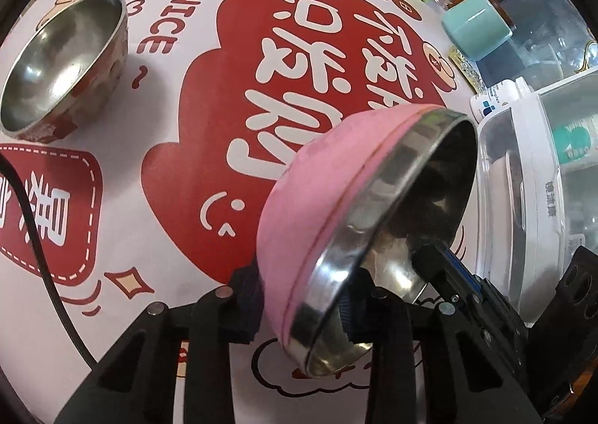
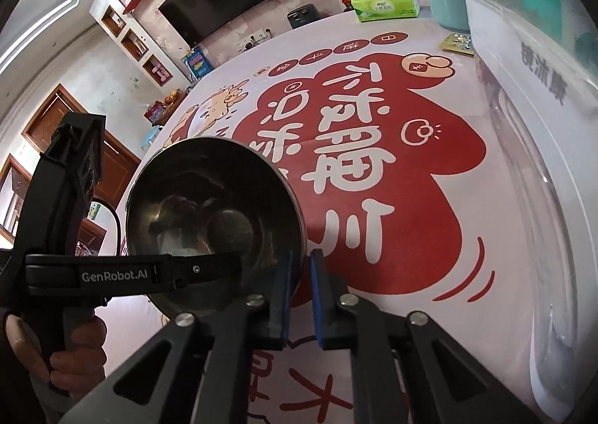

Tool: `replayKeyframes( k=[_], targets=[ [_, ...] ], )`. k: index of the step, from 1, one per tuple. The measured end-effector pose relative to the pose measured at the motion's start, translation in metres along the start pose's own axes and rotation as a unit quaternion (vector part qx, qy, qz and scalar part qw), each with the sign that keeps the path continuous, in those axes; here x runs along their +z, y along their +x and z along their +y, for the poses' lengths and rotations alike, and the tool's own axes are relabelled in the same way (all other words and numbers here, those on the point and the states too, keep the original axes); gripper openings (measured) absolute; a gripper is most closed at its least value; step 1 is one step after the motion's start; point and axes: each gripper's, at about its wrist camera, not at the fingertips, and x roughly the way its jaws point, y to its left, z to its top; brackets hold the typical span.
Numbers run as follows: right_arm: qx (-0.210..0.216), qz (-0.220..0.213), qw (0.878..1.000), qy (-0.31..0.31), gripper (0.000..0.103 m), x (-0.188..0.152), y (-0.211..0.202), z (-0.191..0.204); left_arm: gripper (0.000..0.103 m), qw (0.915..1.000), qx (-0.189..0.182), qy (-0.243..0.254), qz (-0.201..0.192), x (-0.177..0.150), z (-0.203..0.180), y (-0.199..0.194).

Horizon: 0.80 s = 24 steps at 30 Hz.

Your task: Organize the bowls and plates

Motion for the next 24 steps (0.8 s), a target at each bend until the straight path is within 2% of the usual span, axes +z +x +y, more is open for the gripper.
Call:
replayKeyframes(
  k=[10,24],
  targets=[
    [-0.022,0.019,1.0,0.012,0.007,-0.006,-0.005,-0.001,0.027,0.9998,-0.004,0.005,0.017,-0.016,0.0,-0.001],
    [-0.048,0.036,0.998,0.018,0.007,-0.029,-0.037,0.009,0.029,0.9989,-0.014,0.01,0.045,-0.074,-0.01,-0.02]
  ],
)
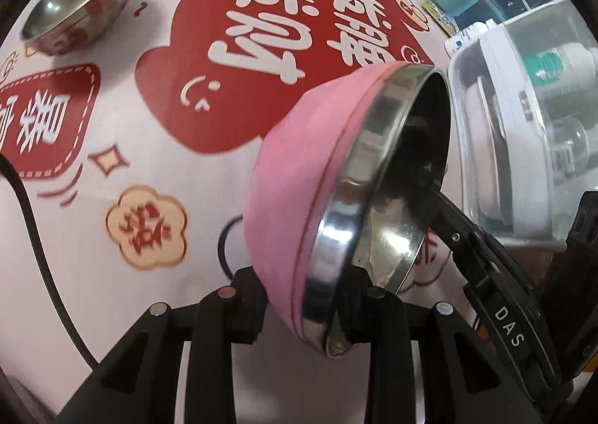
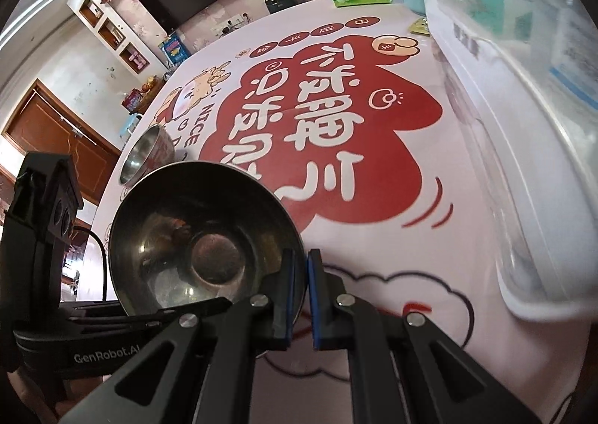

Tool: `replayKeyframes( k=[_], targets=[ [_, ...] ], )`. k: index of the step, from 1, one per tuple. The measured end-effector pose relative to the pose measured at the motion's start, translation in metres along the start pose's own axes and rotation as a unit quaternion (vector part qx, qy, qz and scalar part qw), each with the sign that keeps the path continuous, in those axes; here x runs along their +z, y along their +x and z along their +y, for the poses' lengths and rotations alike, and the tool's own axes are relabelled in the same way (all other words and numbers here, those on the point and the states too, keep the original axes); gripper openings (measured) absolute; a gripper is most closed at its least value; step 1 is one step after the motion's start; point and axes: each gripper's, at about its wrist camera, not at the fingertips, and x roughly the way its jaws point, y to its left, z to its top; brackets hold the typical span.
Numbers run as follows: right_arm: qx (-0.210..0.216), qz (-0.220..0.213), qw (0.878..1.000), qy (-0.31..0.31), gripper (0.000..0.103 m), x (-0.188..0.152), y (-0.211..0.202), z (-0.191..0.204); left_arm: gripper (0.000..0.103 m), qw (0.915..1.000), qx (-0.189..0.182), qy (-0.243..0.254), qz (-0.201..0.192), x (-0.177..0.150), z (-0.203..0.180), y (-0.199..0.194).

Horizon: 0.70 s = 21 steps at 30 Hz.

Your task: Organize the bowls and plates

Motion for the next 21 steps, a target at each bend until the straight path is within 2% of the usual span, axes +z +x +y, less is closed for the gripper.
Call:
replayKeyframes(
  k=[12,21],
  targets=[
    [-0.008,0.003,0.999,-0.041,0.007,-0.035,-0.04,0.031,0.029,0.9998,-0.009,-0.014,-0.006,-0.059,0.012,-0.041],
    [-0.007,0.007,0.996,-0.085,0.007,-0.074,-0.072,0.059,0.03,0.9995,-0.014,-0.023,-0.016,-0.106,0.023,-0.064]
  ],
)
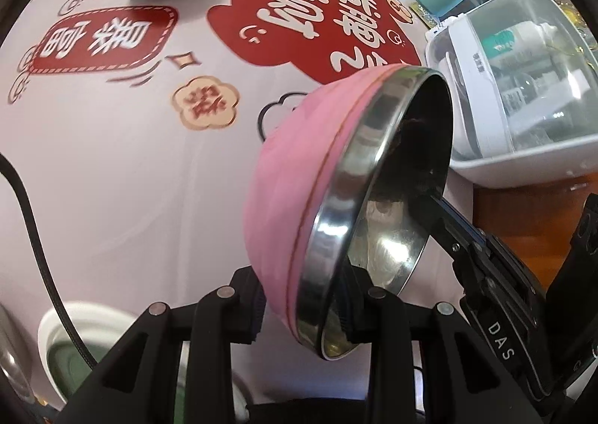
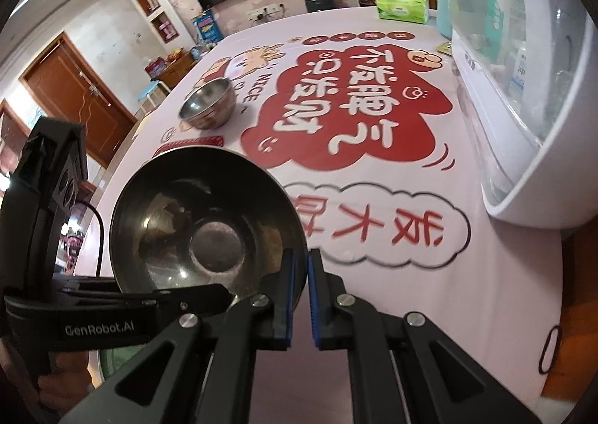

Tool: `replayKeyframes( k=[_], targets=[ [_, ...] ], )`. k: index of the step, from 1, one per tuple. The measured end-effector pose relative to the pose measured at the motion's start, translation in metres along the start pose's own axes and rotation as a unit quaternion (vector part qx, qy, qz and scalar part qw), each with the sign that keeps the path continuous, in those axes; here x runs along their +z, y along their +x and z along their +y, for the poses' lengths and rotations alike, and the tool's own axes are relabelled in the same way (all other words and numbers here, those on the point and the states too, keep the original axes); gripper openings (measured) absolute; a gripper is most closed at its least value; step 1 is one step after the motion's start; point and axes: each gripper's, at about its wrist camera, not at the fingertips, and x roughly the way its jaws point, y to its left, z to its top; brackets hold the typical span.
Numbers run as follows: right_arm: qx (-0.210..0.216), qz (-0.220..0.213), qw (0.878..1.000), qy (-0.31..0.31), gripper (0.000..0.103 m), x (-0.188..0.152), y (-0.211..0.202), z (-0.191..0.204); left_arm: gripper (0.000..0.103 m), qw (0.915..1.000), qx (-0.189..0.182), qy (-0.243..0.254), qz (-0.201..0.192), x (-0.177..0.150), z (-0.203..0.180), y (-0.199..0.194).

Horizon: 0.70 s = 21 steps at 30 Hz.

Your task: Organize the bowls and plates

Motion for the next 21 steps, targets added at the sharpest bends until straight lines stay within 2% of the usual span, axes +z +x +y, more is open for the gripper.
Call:
replayKeyframes(
  k=[13,21],
  targets=[
    [0.035,-0.012,0.998,-0.041,0.007,-0.052,-0.042,0.047,0.03,0.9993,-0.011,-0.02,-0.031,-0.074,0.032,-0.045],
    [0.049,-0.02,0.996,-0.065,0.007,-0.072,-0.064,0.076,0.03,0.9986,-0.027,-0.024,-0.04,-0.105,0.05,-0.068]
  ],
)
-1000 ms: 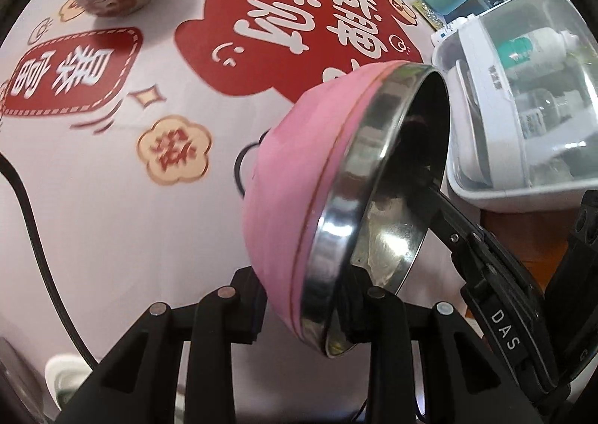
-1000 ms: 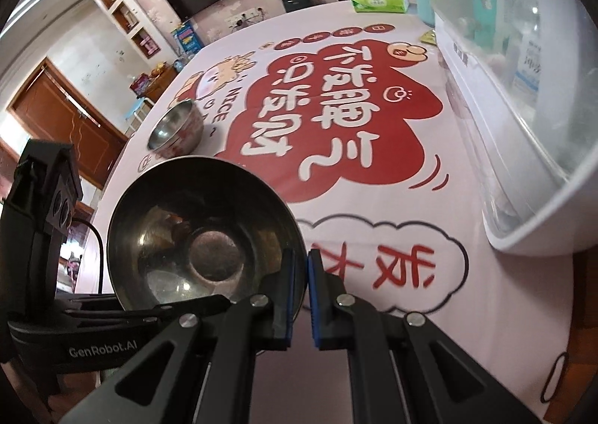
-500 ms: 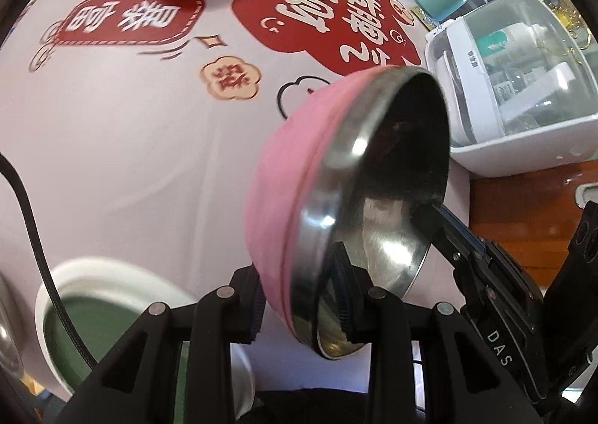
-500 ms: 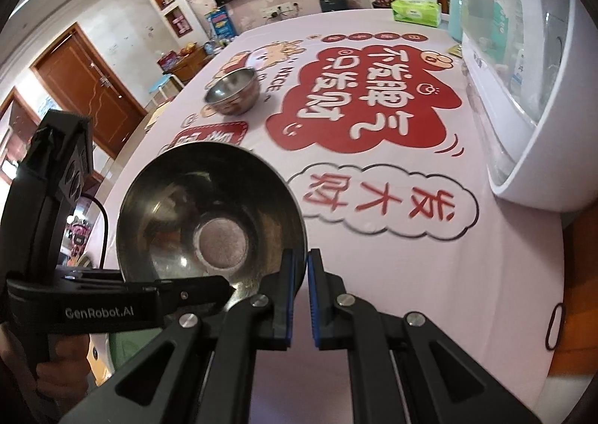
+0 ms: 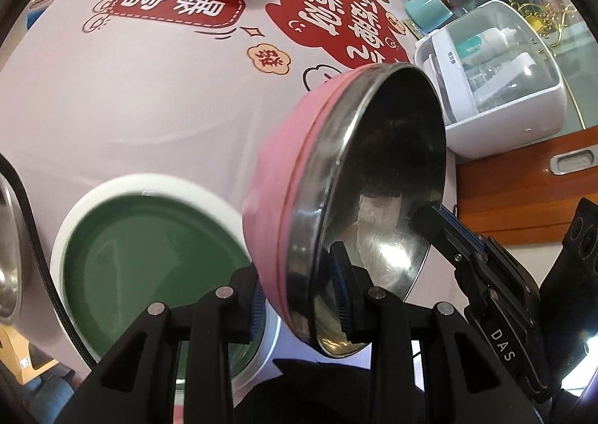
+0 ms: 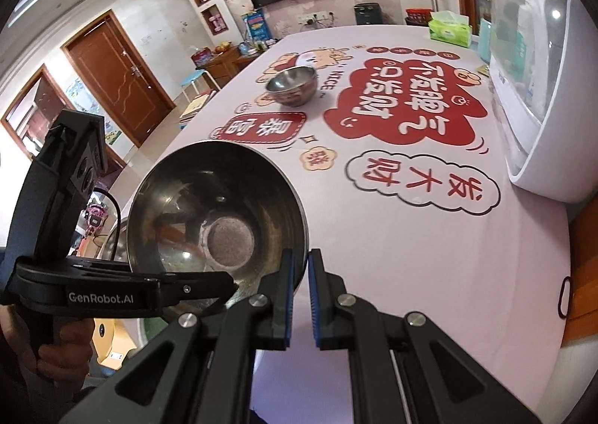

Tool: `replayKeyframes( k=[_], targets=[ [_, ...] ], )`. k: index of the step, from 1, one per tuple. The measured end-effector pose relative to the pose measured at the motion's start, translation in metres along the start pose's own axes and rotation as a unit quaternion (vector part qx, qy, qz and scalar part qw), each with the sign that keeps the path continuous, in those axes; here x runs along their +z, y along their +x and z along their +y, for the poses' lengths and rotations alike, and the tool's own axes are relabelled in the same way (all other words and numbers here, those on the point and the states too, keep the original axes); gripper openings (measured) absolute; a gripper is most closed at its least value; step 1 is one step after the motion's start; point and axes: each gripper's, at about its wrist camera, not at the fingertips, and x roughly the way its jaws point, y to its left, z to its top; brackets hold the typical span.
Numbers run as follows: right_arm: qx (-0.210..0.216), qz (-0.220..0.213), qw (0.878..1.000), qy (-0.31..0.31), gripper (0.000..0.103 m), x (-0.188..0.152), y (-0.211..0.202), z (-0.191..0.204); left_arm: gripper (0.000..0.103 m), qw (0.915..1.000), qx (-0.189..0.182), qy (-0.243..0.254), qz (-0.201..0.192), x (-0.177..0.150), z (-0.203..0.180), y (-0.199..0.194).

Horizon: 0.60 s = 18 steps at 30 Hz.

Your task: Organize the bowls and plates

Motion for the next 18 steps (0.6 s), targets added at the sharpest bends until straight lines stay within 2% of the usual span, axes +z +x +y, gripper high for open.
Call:
replayKeyframes(
  k=[9,18],
  targets=[
    [0.021,0.003,1.0,-0.023,0.007,-0.013,-0.003,0.043,0.03,0.9996,-0.019,-0.02,-0.002,-0.025,0.036,-0.025],
    [0.044,0.009,0.998,-0.039,0.007,-0.02,0.011,0.102,0.03,0.9982,-0.028,-0.053,-0.006,-0.045,0.095,-0.056]
  ],
)
